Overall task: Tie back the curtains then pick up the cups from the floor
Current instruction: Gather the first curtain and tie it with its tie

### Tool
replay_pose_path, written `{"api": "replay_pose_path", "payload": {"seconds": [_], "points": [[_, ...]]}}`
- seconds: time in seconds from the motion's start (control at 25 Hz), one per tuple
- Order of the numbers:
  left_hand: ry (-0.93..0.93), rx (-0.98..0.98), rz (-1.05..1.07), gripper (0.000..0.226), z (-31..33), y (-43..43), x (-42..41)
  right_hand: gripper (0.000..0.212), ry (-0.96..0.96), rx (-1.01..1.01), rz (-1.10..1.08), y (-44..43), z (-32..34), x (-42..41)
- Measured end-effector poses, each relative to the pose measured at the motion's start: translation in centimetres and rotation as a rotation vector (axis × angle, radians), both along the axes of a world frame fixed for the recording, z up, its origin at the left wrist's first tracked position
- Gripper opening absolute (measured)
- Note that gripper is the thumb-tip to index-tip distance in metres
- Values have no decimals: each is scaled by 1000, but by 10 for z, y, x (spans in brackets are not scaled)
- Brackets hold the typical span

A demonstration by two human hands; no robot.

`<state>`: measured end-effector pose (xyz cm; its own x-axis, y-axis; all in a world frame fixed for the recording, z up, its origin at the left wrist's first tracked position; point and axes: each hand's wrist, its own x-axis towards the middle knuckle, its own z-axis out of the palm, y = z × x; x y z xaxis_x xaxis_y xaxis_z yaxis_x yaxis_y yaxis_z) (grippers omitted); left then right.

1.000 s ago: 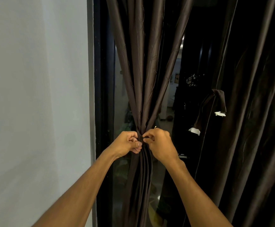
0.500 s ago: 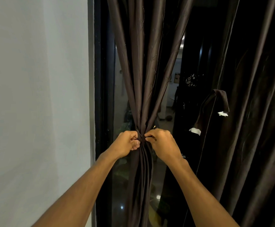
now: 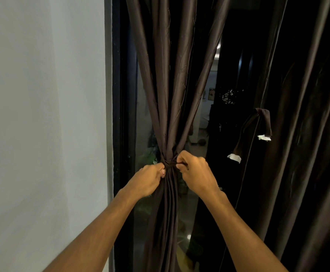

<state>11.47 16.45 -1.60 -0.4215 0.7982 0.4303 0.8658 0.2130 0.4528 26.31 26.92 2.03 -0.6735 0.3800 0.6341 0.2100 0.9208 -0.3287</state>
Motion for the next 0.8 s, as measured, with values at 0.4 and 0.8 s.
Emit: {"api": "replay_pose_path", "payload": {"seconds": [0.4, 0.8], "points": [[122, 61, 31, 21, -15, -13, -1, 19, -168, 148, -161, 19, 35, -5], [-2, 32, 43, 25, -20, -18, 0, 14, -154, -30, -152, 20, 32, -11]]}}
